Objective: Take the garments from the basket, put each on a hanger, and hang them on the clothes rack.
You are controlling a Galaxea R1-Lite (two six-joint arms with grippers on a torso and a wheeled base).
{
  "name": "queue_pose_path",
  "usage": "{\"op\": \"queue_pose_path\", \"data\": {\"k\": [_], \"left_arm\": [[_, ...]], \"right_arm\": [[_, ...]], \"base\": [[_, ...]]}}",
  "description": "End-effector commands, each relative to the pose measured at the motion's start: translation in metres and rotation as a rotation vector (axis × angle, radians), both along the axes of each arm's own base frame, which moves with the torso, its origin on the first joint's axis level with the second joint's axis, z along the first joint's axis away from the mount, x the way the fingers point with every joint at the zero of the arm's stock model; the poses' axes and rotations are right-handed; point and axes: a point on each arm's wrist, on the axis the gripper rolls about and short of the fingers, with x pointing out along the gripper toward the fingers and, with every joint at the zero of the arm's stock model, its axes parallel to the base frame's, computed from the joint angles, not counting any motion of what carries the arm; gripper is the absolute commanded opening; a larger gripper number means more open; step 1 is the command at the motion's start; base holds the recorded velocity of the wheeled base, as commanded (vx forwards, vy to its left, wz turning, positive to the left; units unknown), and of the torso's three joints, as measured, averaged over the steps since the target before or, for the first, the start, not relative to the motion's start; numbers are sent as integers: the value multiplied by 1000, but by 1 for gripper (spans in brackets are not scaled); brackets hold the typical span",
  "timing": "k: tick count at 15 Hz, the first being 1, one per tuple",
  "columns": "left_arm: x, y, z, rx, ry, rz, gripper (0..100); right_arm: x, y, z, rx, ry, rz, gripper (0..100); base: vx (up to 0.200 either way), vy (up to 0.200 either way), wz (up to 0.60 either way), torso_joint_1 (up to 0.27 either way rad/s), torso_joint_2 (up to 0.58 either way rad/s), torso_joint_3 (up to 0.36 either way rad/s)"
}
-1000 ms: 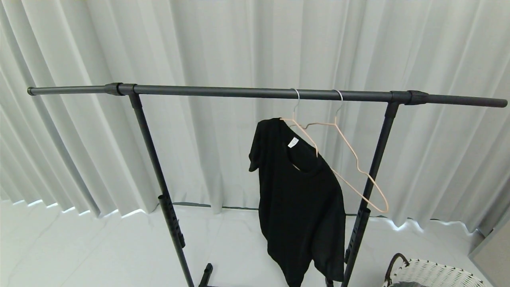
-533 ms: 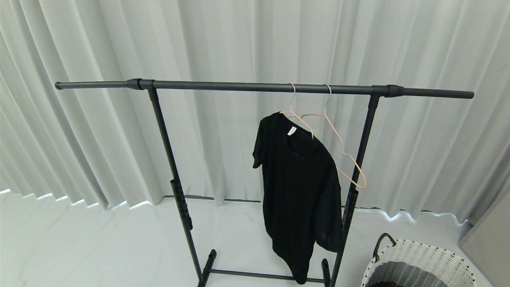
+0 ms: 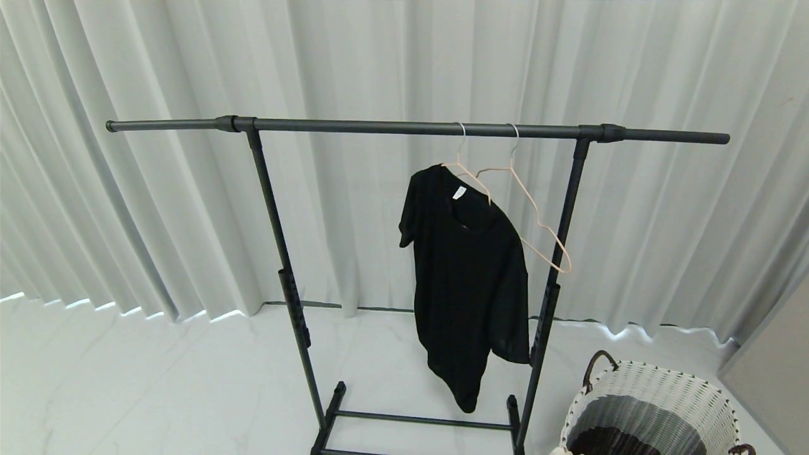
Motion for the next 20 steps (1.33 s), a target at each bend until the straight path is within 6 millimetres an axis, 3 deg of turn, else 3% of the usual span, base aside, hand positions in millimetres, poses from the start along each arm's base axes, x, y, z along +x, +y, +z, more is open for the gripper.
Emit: {"op": "queue_pose_path", "data": {"k": [1,5,7,9,14,20], "left_arm": [[0,0,0,-29,-2,2,100],[1,-2,2,172,0,-99,100],[1,-5,0,102,12,-218,100],[0,-5,-5,36,58,-212,100],[0,-5,-5,33,57,-209,100],[0,-5,-5,33,57,-209,100]], "right_arm": [[2,0,0,-1,2,1,100],[2,0,1,2,-9,2,100],[2,1,1,1,-18,7,100],[3,1,1,1,-20,7,100],[-12,-3,-9,-7,-31,11,100],[-13,-3,-9,-4,-40,12,100]], "base": [[0,0,0,-173,408,222],[0,0,0,-215,478,274],[0,0,0,-210,493,283],[0,0,0,-200,486,293],[0,0,0,-180,469,291],[0,0,0,-141,454,310]]}}
